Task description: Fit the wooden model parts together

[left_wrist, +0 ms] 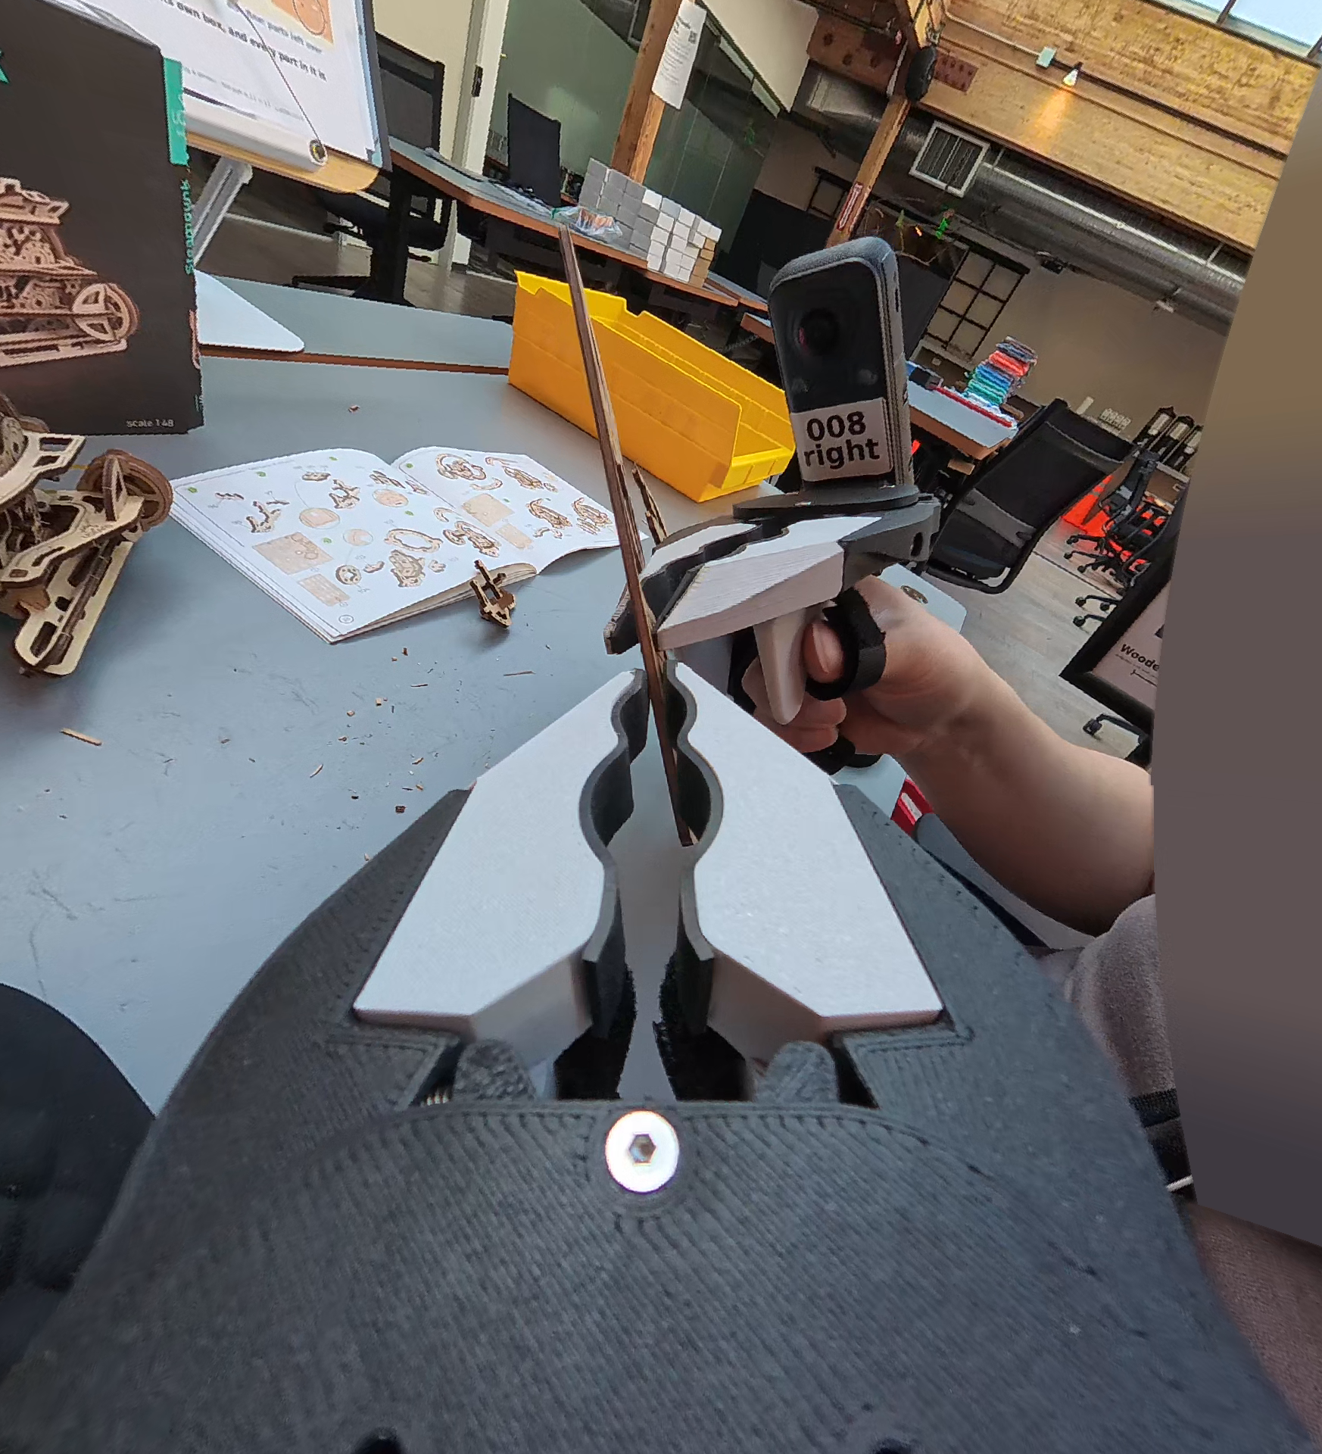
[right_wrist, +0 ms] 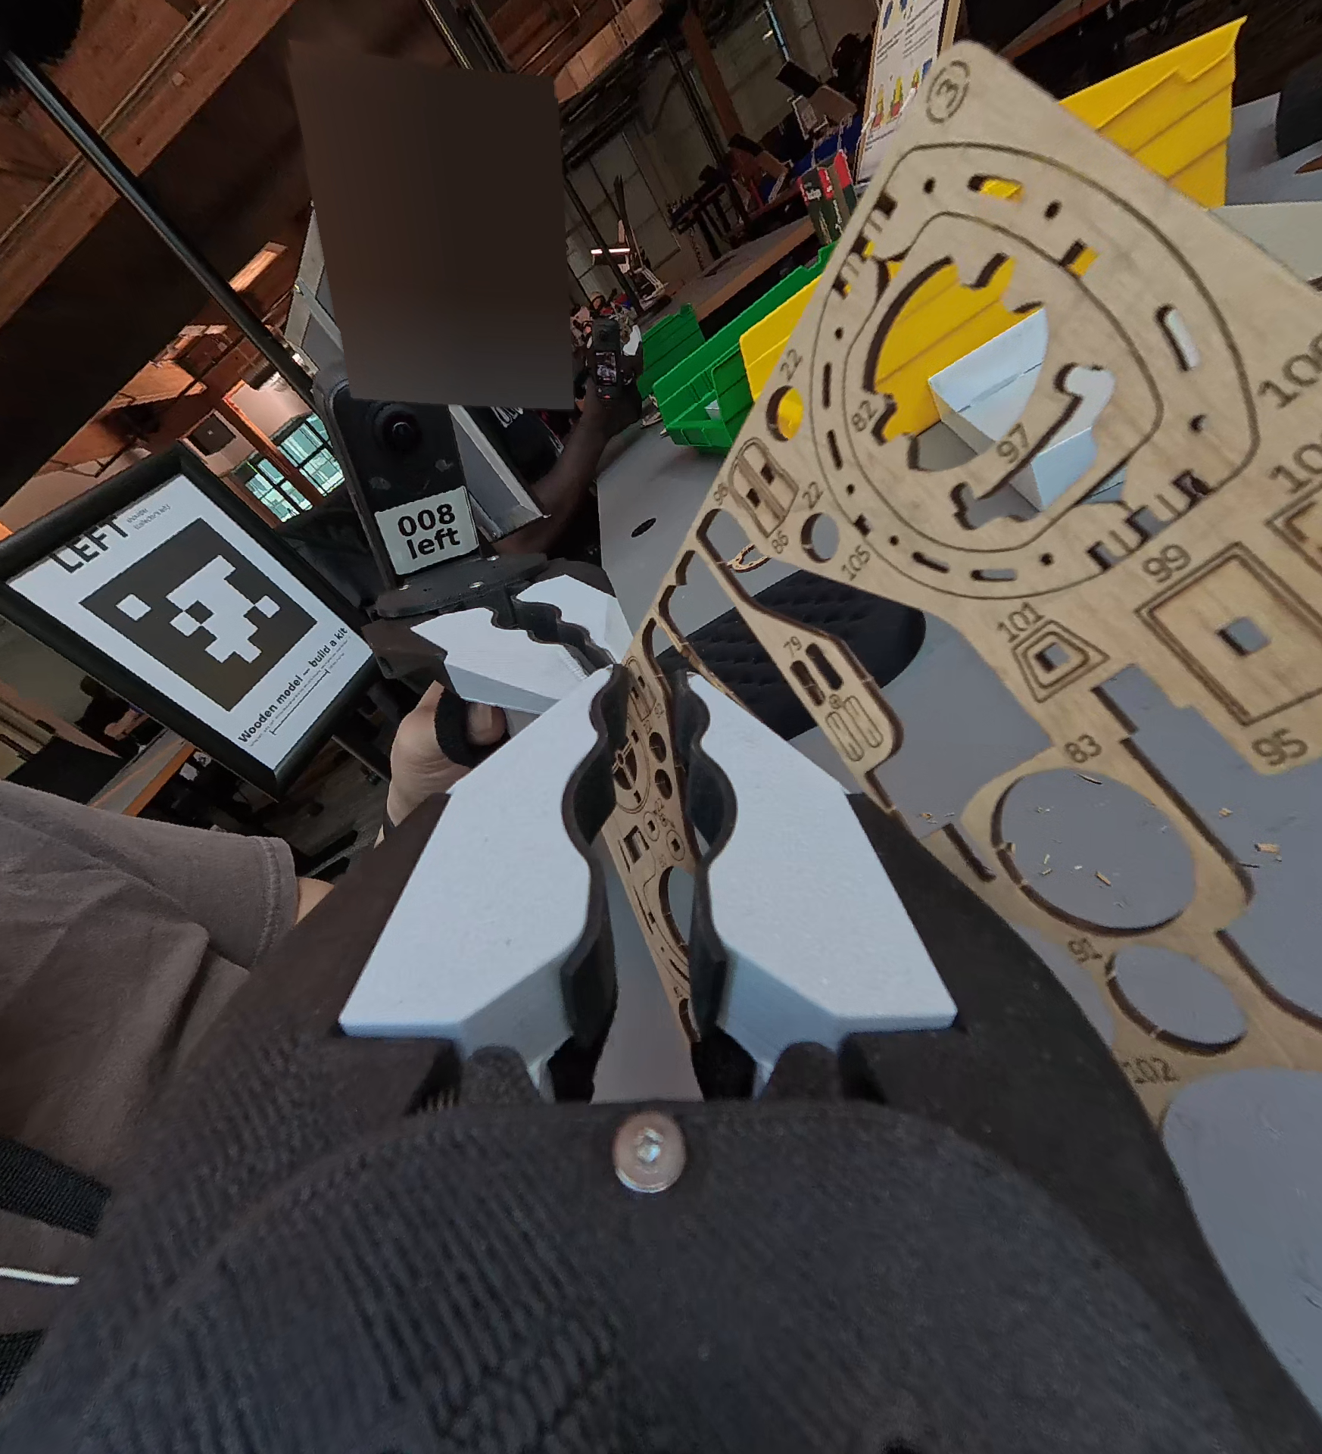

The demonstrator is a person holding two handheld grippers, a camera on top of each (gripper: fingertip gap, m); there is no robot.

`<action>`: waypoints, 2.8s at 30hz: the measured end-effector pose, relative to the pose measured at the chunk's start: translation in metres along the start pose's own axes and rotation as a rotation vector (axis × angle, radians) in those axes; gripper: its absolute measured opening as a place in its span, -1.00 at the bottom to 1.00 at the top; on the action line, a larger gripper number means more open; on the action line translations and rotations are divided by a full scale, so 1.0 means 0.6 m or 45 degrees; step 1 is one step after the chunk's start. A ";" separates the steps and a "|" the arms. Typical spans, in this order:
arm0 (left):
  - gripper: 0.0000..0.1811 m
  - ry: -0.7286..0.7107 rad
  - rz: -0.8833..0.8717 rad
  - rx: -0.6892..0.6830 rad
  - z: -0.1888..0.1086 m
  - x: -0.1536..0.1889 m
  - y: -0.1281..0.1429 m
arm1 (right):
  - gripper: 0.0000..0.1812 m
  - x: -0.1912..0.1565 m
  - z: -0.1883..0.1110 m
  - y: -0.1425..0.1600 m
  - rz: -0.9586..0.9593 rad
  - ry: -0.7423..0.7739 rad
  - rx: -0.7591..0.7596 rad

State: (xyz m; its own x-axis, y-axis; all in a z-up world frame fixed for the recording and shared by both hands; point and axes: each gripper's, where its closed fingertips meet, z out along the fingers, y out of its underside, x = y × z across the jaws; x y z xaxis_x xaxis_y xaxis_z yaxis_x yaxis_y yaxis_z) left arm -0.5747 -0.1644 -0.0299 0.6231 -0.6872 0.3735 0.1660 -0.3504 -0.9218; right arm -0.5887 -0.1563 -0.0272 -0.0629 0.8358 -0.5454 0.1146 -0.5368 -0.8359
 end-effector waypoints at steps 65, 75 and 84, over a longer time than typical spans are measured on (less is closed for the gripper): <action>-1.00 -0.057 0.166 0.014 -0.004 0.006 -0.001 | -0.89 -0.014 -0.002 0.001 0.033 -0.120 -0.068; -1.00 -0.069 0.167 0.025 -0.010 0.003 -0.004 | -0.86 -0.013 -0.012 0.000 -0.009 -0.132 -0.077; -1.00 -0.065 0.150 0.026 -0.007 0.002 -0.001 | -0.94 -0.005 -0.007 0.002 -0.038 -0.083 -0.078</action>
State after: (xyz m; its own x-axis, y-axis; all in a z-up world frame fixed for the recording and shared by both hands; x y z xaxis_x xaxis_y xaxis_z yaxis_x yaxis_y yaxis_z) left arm -0.5770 -0.1679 -0.0285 0.6771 -0.6894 0.2575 0.1047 -0.2561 -0.9610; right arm -0.5845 -0.1590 -0.0262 -0.1313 0.8411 -0.5247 0.1717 -0.5020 -0.8477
